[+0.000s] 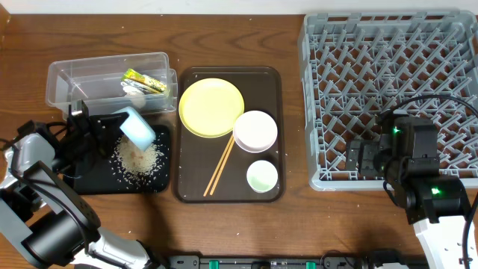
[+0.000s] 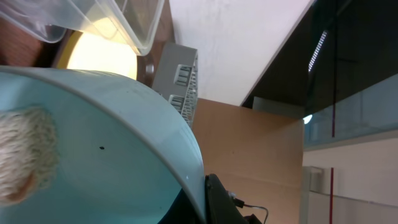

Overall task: Sort waste into correct bins and load items into the dishwasher rack
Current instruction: 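Lift the blue bowl over the black tray and tip out the rice, then return the empty blue bowl to the brown tray with the left gripper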

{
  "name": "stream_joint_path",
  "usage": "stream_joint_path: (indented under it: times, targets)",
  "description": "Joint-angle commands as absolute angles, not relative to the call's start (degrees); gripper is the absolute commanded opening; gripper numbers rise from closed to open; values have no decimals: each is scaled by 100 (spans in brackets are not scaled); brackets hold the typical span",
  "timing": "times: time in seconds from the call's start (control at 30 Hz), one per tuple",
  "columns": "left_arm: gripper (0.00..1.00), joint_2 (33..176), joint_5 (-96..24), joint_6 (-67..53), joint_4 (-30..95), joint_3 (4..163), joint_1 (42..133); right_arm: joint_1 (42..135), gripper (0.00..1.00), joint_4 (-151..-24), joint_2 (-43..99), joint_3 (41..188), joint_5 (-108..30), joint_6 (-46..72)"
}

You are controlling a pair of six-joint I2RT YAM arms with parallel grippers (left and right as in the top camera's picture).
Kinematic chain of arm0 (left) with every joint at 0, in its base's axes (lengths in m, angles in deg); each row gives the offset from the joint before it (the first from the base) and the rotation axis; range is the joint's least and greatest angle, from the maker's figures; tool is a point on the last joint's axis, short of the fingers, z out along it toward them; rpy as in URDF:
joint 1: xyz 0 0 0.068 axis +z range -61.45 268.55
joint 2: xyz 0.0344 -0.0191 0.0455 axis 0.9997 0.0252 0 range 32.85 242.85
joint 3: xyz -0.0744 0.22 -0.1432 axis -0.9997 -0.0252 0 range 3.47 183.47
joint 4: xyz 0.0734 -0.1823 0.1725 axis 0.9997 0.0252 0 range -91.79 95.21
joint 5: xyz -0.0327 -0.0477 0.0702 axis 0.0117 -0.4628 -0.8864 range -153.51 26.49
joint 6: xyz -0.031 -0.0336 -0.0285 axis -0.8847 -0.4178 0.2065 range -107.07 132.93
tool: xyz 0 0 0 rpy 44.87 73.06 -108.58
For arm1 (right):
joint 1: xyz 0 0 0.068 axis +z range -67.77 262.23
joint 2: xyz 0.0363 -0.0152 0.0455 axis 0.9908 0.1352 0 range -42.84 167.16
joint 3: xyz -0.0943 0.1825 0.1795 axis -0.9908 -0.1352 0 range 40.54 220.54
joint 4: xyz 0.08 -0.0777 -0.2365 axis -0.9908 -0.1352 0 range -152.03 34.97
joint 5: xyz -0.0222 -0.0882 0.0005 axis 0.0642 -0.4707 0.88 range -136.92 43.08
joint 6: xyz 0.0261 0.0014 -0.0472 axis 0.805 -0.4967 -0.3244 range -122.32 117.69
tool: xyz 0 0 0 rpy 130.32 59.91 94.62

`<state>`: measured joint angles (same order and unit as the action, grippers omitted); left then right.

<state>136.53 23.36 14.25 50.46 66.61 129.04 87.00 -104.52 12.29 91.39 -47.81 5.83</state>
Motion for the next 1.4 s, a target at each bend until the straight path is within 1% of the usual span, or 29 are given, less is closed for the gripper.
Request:
stream_joint_path:
  times: [0.0, 0.1, 0.2, 0.27, 0.33, 0.43, 0.47, 0.53, 0.63, 0.67, 0.73, 0.77, 0.87, 0.97, 1.1, 1.13, 1.17, 1.23, 1.27, 1.3, 1.33, 1.37]
  targets:
    - [6, 13661, 2301, 1438, 5063, 6619, 12968, 8589, 99, -10456, 1225, 9251, -4798, 639]
    - [6, 13661, 2163, 1305, 5067, 6619, 12974, 8589, 99, -10456, 1225, 9251, -4798, 642]
    - [6, 13661, 1169, 212, 5065, 6619, 12974, 8589, 99, -10456, 1225, 9251, -4798, 639]
    - [6, 13661, 1005, -7, 5061, 6619, 12974, 8589, 99, -10459, 1225, 9251, -4798, 639]
    - [6, 13661, 1407, 247, 5035, 6619, 12974, 8589, 99, -10459, 1225, 9251, -4798, 639]
    - [6, 13661, 2631, 1130, 5019, 6619, 12974, 8589, 99, -10456, 1225, 9251, -4798, 639]
    - [6, 13661, 2655, 1226, 5024, 6624, 12974, 8589, 99, -10456, 1225, 9251, -4798, 639]
    - [6, 13661, 2520, 1287, 4982, 6619, 12981, 8589, 99, -10456, 1225, 9251, -4800, 639]
    - [6, 13661, 1897, 677, 4989, 6619, 12985, 8589, 99, -10456, 1225, 9251, -4800, 639]
    - [6, 13661, 1923, 645, 4978, 6619, 12985, 8589, 99, -10456, 1225, 9251, -4800, 639]
    - [6, 13661, 2577, 1204, 4890, 6619, 12990, 8589, 99, -10456, 1225, 9251, -4800, 639]
    - [6, 13661, 2651, 1364, 4930, 6624, 12990, 8589, 99, -10456, 1225, 9251, -4798, 639]
    - [6, 13659, 2559, 1396, 4893, 6621, 13001, 8589, 99, -10456, 1225, 9251, -4800, 639]
    - [6, 13659, 2347, 977, 4899, 6621, 13001, 8589, 99, -10456, 1225, 9251, -4800, 639]
    - [6, 13659, 2520, 1250, 4871, 6621, 13001, 8589, 99, -10456, 1225, 9251, -4798, 639]
    - [6, 13659, 2369, 1222, 4871, 6621, 13001, 8589, 99, -10456, 1225, 9251, -4800, 639]
    - [6, 13659, 1967, 1034, 4875, 6621, 13001, 8589, 99, -10456, 1225, 9251, -4798, 639]
    - [6, 13659, 940, 269, 4949, 6621, 13001, 8589, 99, -10456, 1225, 9251, -4798, 639]
    - [6, 13659, 607, -33, 5008, 6621, 13001, 8589, 99, -10456, 1225, 9251, -4798, 639]
    - [6, 13659, 568, -105, 4995, 6621, 13007, 8589, 99, -10456, 1225, 9251, -4798, 639]
    - [6, 13659, 776, 83, 4930, 6621, 13007, 8589, 99, -10459, 1225, 9251, -4798, 639]
    - [6, 13657, 1311, 601, 4855, 6621, 13005, 8589, 99, -10461, 1225, 9251, -4798, 639]
